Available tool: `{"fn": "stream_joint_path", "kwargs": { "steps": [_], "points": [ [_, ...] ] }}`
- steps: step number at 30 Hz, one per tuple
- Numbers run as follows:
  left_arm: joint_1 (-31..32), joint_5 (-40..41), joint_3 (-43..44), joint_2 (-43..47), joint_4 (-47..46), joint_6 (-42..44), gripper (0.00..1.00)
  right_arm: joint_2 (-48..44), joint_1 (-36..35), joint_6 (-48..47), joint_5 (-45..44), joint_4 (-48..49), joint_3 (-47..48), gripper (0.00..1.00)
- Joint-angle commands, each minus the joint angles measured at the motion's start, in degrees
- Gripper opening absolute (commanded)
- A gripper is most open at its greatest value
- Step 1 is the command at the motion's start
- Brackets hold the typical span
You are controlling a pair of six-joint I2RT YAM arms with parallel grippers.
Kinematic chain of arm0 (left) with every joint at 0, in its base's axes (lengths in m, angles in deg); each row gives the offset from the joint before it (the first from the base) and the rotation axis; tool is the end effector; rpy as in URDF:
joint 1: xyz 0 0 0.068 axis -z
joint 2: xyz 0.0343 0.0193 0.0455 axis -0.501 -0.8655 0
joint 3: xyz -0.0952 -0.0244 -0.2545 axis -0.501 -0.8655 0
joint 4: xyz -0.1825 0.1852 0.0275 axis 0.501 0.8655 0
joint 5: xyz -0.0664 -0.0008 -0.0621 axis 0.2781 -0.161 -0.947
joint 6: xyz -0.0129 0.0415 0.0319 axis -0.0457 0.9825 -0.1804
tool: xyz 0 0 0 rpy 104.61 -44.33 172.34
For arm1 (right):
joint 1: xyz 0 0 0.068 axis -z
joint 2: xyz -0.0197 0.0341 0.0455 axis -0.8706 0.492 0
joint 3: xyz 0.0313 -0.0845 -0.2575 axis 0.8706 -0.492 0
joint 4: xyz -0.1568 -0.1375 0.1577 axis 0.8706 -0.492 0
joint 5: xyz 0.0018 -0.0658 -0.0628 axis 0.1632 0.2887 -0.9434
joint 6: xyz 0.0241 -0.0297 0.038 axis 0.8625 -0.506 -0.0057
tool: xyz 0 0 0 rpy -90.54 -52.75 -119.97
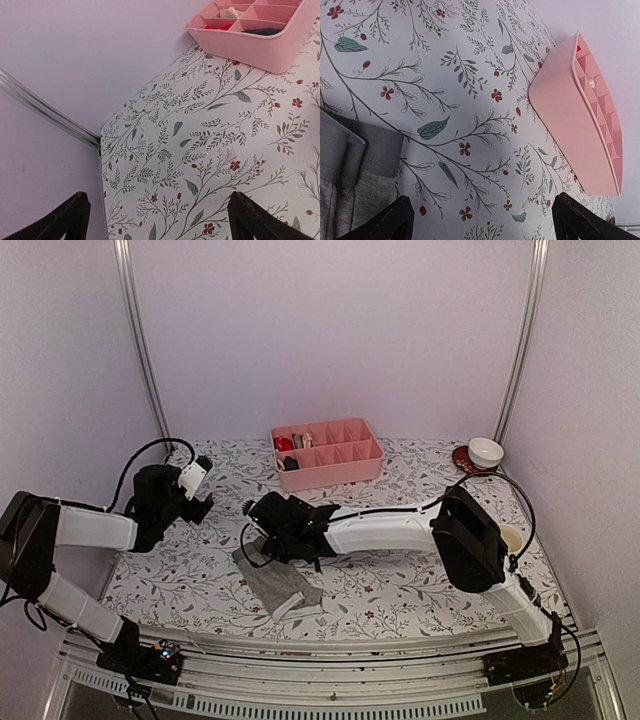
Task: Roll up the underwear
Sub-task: Rotate the underwear at the center of the board.
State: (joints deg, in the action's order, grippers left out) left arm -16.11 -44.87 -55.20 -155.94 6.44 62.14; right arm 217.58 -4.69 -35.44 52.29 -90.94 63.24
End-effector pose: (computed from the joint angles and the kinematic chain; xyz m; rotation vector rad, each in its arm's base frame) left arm 0.2771 -0.0619 0.1861 0.6420 1.8033 0.4079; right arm 0.2458 0.4816 0.1516 -1.2221 1.8303 -0.3054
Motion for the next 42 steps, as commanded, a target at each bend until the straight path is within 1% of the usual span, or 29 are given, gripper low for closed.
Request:
{"fn": "stream_joint_path", "kwargs": {
  "steps": [1, 3, 7, 9, 13, 16, 20, 27, 33, 36, 42],
  "points": [
    [-0.51, -0.73, 1.27, -0.40, -1.34, -0.58, 0.99, -9.38, -0.34, -0.75, 6.90, 8.74, -6.35, 0.99],
    [-0.51, -0.75, 1.28, -0.50, -1.30, -0.58, 0.98, -10.13, -0.50, -0.26, 12.91, 9.66, -7.23, 0.99],
    [-0.52, -0.83, 1.32, -0.73, -1.32, -0.57, 0.98, -9.50, -0.68, 1.25, 19.89, 10.50, -7.17, 0.99],
    [-0.52, -0.79, 1.35, -0.78, -1.32, -0.58, 0.98, -8.68, -0.62, 1.58, 21.72, 10.92, -7.06, 0.99],
    [-0.56, -1.01, 1.24, -0.72, -1.23, -0.58, 0.98, -6.31, -0.62, 1.66, 19.48, 10.38, -5.88, 0.99],
    [-0.54, -0.76, 1.25, -0.73, -1.32, -0.58, 0.99, -2.33, -0.33, 1.00, 18.81, 10.25, -5.67, 0.99],
    [-0.52, -1.26, 1.14, -0.69, -1.37, -0.58, 0.99, -1.37, 0.08, 2.22, 18.61, 9.68, -5.24, 0.99],
    [-0.52, -1.85, 0.93, 0.23, -1.04, -0.75, 0.98, -0.54, 1.22, 4.66, 14.17, 6.89, -5.35, 0.99],
    [-0.52, -2.80, 0.74, 0.50, -0.84, -0.76, 0.99, -1.65, 4.38, 10.46, 10.36, 4.79, -7.60, 0.99],
    [-0.45, -4.20, 0.82, 0.60, -0.32, -0.51, 0.99, -3.00, 6.27, 13.49, 10.93, 4.46, -9.44, 0.99],
    [-0.36, -7.33, 0.33, 1.40, 0.46, 0.02, 0.98, -5.10, 8.08, 16.41, 10.48, 4.66, -11.64, 0.99]
  ]
}}
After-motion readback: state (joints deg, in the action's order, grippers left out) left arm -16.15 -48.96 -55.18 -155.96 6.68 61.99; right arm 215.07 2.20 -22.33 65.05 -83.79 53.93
